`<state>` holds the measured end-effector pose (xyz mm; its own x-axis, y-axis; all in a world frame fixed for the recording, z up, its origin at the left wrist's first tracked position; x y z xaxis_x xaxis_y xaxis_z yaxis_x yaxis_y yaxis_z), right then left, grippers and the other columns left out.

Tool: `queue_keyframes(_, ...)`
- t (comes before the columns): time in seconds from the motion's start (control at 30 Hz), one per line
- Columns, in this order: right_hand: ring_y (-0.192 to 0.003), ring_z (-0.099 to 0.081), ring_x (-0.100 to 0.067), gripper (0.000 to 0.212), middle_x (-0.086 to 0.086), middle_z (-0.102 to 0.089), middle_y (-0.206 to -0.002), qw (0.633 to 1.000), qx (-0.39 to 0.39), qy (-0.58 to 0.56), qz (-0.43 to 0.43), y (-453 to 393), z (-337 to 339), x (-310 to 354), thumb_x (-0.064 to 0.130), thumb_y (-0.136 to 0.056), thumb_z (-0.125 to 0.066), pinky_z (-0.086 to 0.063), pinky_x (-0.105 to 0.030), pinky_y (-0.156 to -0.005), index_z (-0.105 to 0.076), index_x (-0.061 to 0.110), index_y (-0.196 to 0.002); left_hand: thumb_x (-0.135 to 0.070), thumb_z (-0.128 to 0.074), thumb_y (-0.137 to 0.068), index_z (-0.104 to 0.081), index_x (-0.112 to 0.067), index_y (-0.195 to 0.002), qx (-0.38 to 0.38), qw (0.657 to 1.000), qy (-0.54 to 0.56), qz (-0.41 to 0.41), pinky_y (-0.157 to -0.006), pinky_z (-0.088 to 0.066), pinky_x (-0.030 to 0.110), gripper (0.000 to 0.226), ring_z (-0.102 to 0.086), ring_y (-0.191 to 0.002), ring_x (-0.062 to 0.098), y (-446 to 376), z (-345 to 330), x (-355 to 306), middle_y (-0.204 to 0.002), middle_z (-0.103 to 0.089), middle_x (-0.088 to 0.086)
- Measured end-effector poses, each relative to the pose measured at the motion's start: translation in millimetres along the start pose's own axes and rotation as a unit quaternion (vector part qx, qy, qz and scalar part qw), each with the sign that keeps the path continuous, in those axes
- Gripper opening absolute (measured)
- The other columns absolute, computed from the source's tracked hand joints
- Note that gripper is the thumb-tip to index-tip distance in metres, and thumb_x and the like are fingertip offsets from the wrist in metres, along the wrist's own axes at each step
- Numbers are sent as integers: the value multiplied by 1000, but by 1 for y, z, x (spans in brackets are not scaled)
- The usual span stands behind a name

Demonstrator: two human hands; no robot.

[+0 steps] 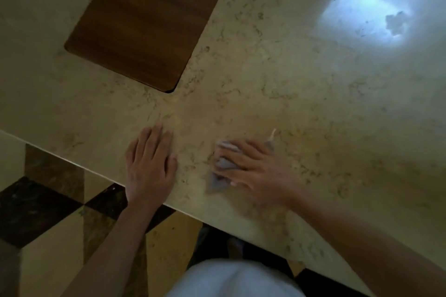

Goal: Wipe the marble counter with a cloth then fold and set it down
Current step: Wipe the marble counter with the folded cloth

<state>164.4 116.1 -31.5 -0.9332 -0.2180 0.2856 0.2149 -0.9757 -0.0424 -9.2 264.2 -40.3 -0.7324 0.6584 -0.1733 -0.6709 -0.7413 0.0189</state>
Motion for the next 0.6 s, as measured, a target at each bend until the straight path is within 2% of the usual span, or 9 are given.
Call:
queue_keyframes(0.03,-146,-39,-33,41,-7,-38,-160,999,-10,28,-37,6,9,-36,35,-103,-51,-34,-49,-113,-52,32,-143,-34,-36,-100,-42,-11,-148,2,1000,0,0,-118,-22,49,53,-29,-148,32,0,0,0,-158,-36,12)
queue_keyframes(0.1,-141,-42,-41,45,-12,-38,-160,977,-61,70,-194,6,38,-133,38,-100,-45,-36,-53,-110,-46,31,-145,-34,-32,-102,-40,-11,-149,8,1000,-7,-1,-119,-22,50,52,-27,-149,33,0,-4,-1,-159,-34,14)
queue_keyframes(0.17,-146,-31,-44,49,-12,-29,-164,939,-73,61,-330,-7,66,-209,44,-103,-34,-29,-60,-115,-42,31,-149,-35,-28,-104,-36,-12,-151,19,1000,-8,10,-119,-20,51,53,-24,-150,32,3,-8,2,-161,-31,13)
queue_keyframes(0.23,-151,-20,-41,49,-8,-21,-167,919,-78,41,-384,-31,68,-226,46,-106,-31,-20,-59,-119,-37,33,-153,-34,-27,-105,-34,-13,-152,24,999,-6,20,-120,-18,52,52,-21,-151,31,6,-12,0,-162,-29,12)
queue_keyframes(0.3,-150,-23,-41,48,-8,-22,-167,933,-74,48,-349,-52,54,-185,44,-105,-36,-22,-57,-117,-40,33,-151,-33,-30,-105,-37,-16,-150,15,998,7,63,-119,-19,53,49,-22,-151,31,8,-10,-3,-161,-30,11)
queue_keyframes(0.4,-146,-31,-41,45,-7,-33,-163,985,-49,15,-162,-34,15,-66,43,-103,-45,-33,-56,-111,-48,33,-146,-31,-33,-104,-47,-12,-140,-20,984,68,160,-118,-20,53,42,-27,-148,33,25,-5,-24,-156,-37,14)
queue_keyframes(0.47,-149,-28,-36,43,-4,-35,-162,999,1,-13,-39,22,-3,4,42,-104,-47,-31,-53,-113,-48,34,-146,-31,-32,-104,-50,-8,-134,-29,984,91,151,-117,-22,52,41,-30,-147,35,39,-6,-59,-153,-40,16)
queue_keyframes(0.53,-150,-30,-31,39,-2,-36,-162,999,24,-29,31,84,2,14,36,-105,-51,-31,-48,-116,-51,32,-145,-33,-32,-104,-47,-9,-139,-16,992,86,96,-115,-26,53,44,-33,-145,37,48,-13,-105,-153,-42,17)
queue_keyframes(0.6,-146,-39,-31,36,-3,-41,-159,1000,-2,-9,-12,118,25,-51,37,-105,-50,-33,-47,-114,-53,35,-141,-39,-28,-104,-39,-14,-148,27,995,76,64,-117,-23,54,52,-30,-147,36,51,-27,-143,-157,-37,15)
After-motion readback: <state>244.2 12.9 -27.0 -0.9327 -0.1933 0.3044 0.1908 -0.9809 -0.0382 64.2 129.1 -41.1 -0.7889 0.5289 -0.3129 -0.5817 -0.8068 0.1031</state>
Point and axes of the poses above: each hand's wrist, its own y-axis away from the middle knuckle, its own z-axis out of the back of the hand, x = y × z, the point moved 7 cm from there along -y, towards the middle knuckle
